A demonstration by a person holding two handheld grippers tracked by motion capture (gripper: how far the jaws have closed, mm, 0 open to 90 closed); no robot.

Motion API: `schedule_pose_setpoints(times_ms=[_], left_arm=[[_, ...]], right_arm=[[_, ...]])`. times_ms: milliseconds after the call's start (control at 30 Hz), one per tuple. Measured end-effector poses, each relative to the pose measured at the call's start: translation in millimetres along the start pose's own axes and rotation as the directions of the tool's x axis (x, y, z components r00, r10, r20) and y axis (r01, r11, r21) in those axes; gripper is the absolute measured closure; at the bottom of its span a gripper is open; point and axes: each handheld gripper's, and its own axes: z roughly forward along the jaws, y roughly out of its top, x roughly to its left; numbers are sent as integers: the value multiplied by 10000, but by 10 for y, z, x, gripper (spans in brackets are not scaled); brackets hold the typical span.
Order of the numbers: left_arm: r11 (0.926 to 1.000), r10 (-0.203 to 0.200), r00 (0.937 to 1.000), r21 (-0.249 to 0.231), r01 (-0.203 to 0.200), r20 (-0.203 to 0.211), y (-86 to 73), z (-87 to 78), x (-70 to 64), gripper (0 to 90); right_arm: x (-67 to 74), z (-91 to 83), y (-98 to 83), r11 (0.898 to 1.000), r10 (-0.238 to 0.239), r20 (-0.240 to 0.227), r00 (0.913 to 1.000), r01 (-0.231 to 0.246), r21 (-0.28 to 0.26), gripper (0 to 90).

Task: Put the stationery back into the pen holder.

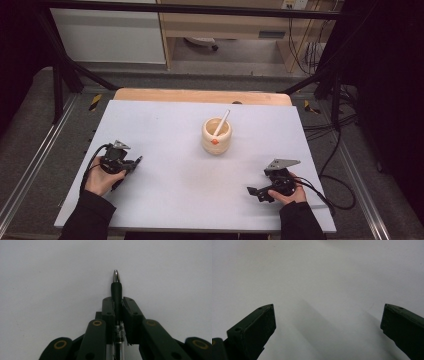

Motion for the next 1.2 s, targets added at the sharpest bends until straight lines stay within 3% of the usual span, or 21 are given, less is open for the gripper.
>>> schedule_pose_setpoints(times_ms=[767,1200], left_arm=[[9971,-8,9997,-759,27,244,-14,-240,-5,798],[9837,110,9990,-1800,-31,429,54,-409,-105,798]], right_arm=[[5,-3,-2,10000,28,32,10000,-28,-6,7],[6,-13,1,10000,60,-16,10000,-60,8,7]])
